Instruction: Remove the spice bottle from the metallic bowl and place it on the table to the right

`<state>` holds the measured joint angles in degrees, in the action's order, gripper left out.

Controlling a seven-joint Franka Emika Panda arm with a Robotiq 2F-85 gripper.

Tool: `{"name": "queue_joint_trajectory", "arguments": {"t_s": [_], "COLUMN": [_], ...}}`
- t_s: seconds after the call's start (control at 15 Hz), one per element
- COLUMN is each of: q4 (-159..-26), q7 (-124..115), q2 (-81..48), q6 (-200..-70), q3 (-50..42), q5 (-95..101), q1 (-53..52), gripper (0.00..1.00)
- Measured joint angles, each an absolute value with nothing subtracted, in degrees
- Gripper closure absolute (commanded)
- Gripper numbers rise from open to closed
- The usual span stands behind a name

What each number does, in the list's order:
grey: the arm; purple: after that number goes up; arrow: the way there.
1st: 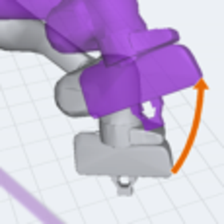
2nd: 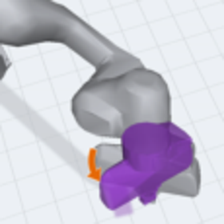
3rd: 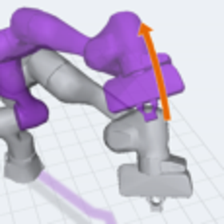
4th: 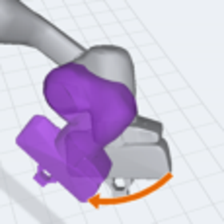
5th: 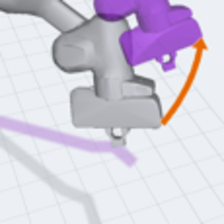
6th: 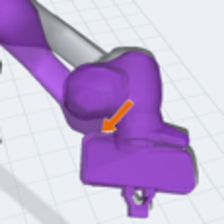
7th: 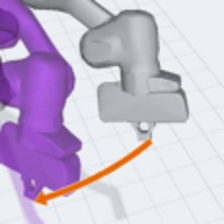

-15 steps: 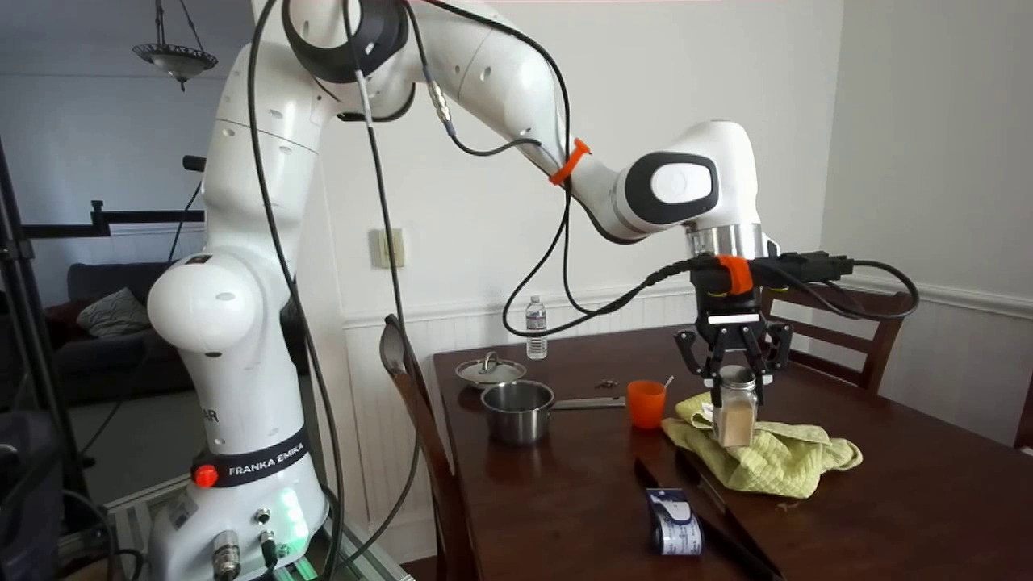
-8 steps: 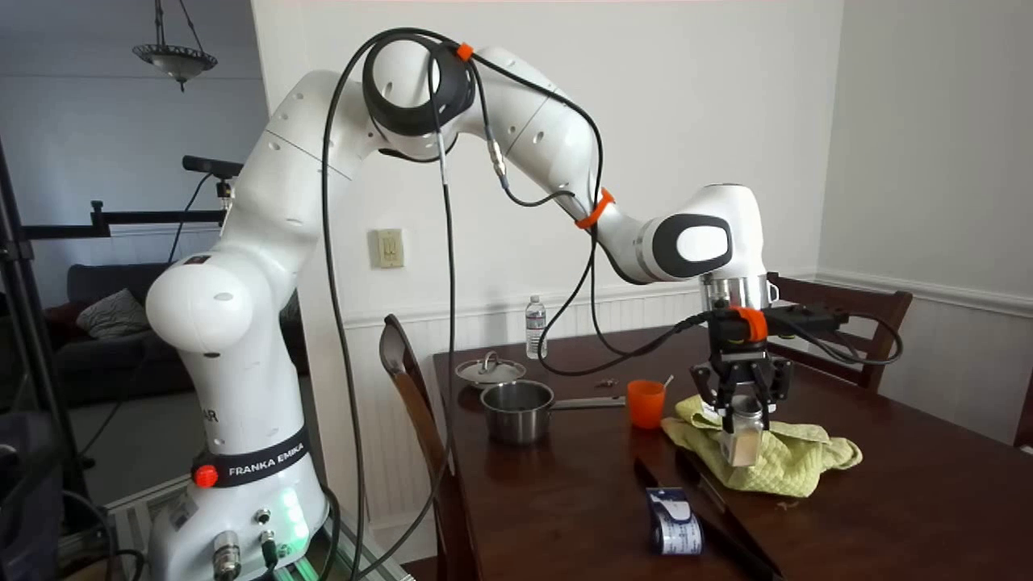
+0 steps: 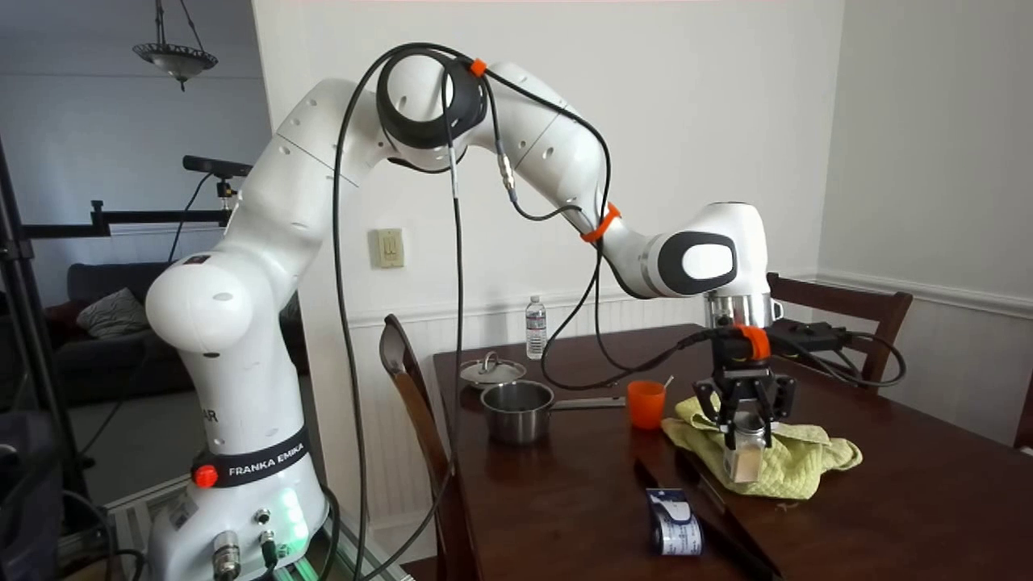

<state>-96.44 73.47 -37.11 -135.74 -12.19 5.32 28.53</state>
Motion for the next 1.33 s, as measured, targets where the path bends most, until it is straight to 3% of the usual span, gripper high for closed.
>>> {"name": "queue_joint_trajectory", "arguments": {"t_s": [0.73, 1.33], "q4": [-94.05, -91.69], "q7": [64.31, 64.17], "q2": [-42.32, -42.87], "q6": [-137.46, -131.49], "q3": [-16.08, -16.14], "q5": [8.27, 8.43], "q1": [28.58, 29.56], "gripper": [0.77, 0.77]}}
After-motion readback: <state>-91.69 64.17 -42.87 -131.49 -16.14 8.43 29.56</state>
